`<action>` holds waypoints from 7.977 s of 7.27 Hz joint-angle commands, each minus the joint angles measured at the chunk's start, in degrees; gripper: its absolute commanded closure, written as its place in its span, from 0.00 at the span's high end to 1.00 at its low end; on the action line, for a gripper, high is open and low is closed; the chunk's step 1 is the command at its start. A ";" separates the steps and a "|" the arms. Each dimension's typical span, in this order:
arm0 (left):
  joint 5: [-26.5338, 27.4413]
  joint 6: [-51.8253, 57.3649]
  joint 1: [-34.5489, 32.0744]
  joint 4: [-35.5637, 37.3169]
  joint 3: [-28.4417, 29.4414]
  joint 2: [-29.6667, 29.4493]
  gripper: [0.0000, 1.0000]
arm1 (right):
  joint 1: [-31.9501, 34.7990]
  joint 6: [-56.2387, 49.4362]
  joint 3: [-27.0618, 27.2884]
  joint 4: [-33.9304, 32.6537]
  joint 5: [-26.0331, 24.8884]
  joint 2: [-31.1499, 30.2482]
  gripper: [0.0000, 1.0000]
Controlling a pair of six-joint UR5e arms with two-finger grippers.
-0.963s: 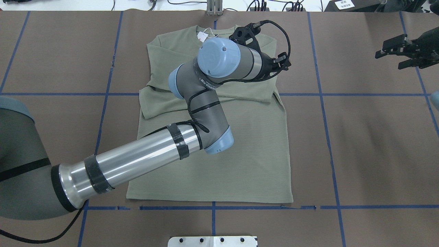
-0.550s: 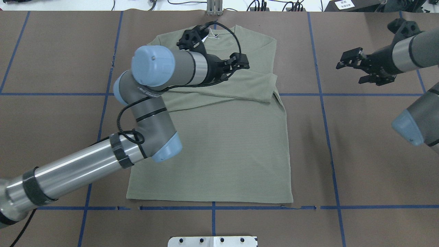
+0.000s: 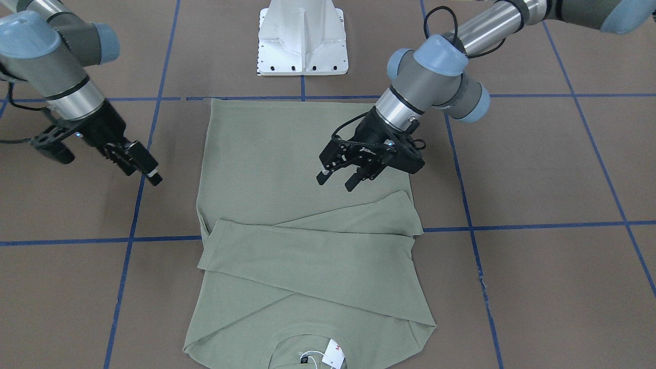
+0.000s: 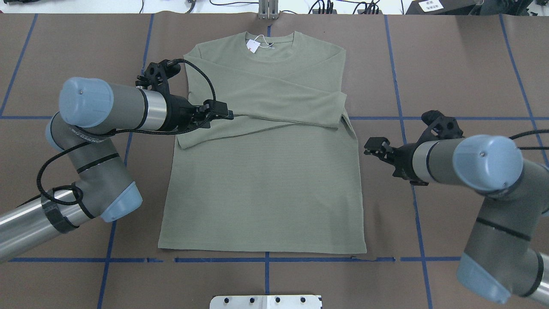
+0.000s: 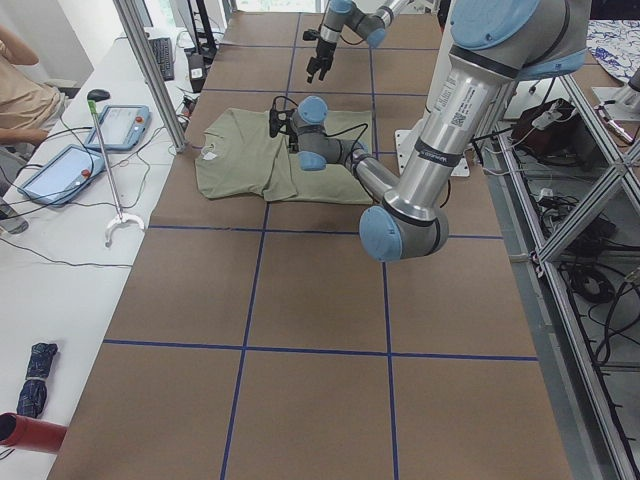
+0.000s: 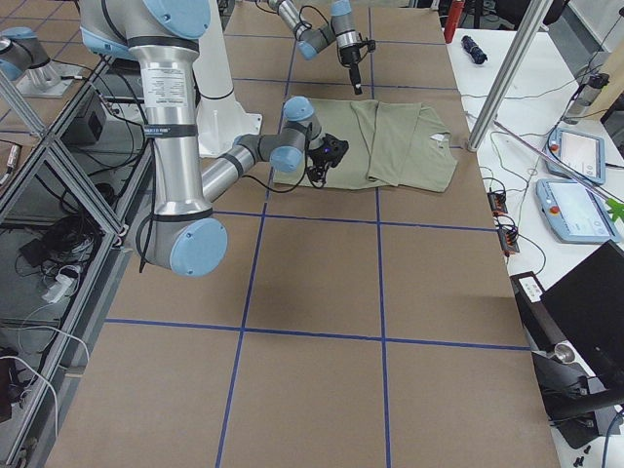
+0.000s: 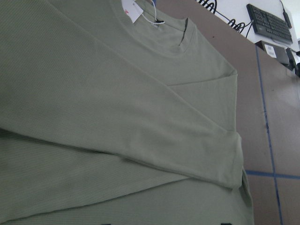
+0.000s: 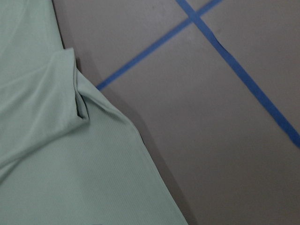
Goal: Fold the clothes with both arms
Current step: 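Release the sleeve and withdraw the left gripper while the right gripper moves toward the hem, then move both grippers down to the hem corners nearest the robot, then grasp the two hem corners nearest the robot with both grippers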
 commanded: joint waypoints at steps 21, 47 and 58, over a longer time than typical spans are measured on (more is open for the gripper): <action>-3.37 -5.69 0.25 -0.26 -7.70 7.62 0.92 | -24.81 15.83 2.14 -11.69 -19.54 -1.11 0.00; 13.53 -21.80 27.49 34.86 -29.29 21.59 0.00 | -21.64 15.74 8.55 -11.78 -14.78 -0.75 0.00; 12.98 -3.33 8.04 43.43 -29.58 11.44 0.00 | -1.69 -0.38 11.35 -23.55 -2.98 10.25 0.00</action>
